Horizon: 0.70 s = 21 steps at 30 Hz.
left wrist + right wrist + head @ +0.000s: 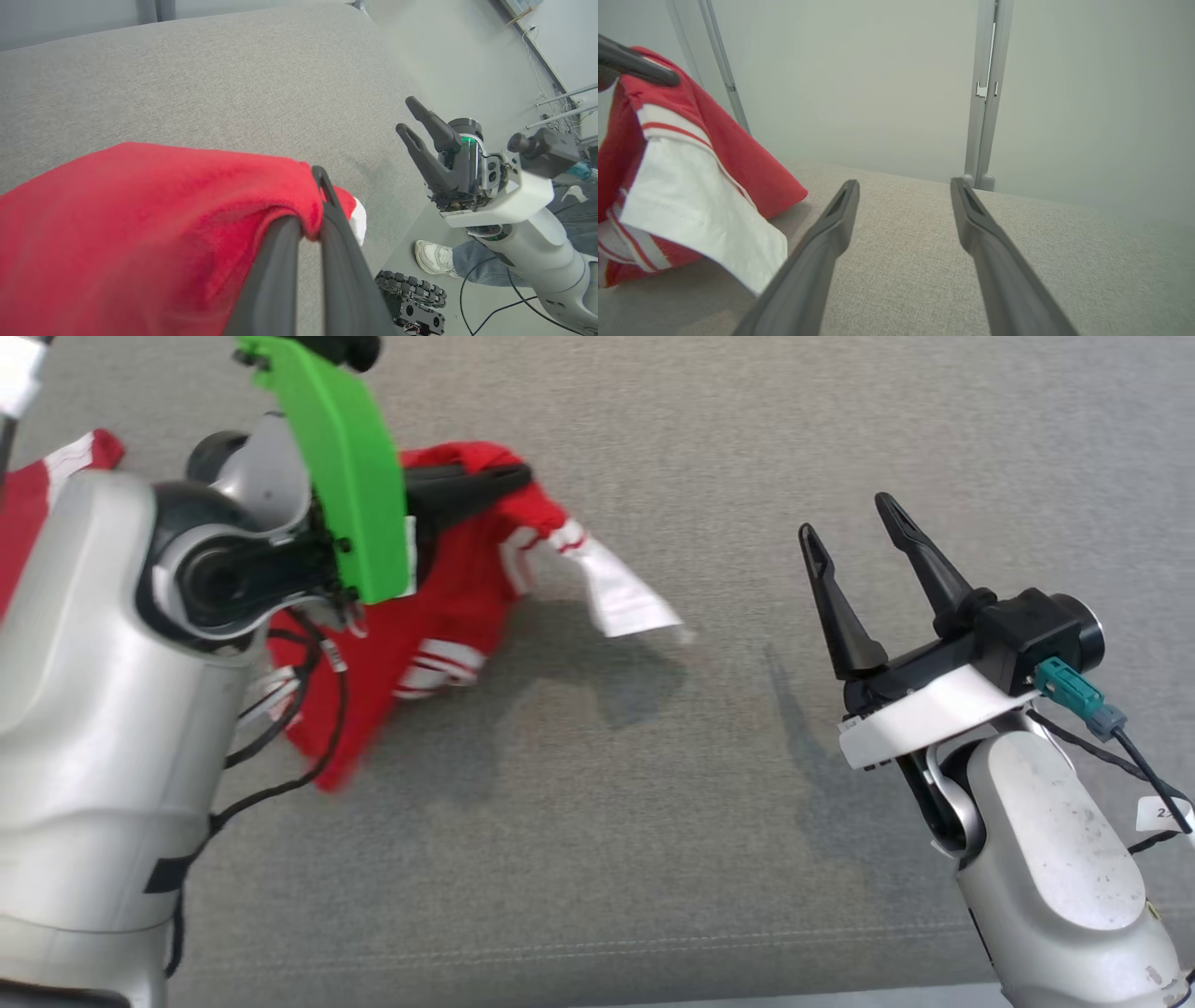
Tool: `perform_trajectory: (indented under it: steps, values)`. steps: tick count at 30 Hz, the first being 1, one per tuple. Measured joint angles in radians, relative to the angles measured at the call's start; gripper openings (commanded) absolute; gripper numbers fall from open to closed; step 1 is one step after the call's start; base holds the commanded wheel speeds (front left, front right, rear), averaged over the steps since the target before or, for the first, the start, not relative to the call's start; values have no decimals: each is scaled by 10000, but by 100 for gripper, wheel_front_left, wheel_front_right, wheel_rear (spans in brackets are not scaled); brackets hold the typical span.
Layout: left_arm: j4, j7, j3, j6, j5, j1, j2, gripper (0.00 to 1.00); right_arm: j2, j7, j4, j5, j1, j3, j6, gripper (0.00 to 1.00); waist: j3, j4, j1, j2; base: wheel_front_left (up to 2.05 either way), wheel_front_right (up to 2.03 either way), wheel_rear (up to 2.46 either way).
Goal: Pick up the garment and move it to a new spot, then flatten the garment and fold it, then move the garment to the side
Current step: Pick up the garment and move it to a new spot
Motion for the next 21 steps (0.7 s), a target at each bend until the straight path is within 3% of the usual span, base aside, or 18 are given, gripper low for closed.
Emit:
perform_trajectory:
  steps: [6,13,21]
  values:
    - [-4,-104,-355,0,6,-426,-938,0,115,0,-230,40,269,-337,-119,100,-56,-814,0,0,0,0,0]
    - [-194,-731,-453,0,-474,-853,-2458,0,293,-2,-359,128,506,-627,-336,100,-1,-1805,0,0,0,0,0]
    - [-186,-2353,591,0,-895,-1594,-2084,0,422,0,-228,209,596,-474,-274,100,-1,-3074,0,0,0,0,0]
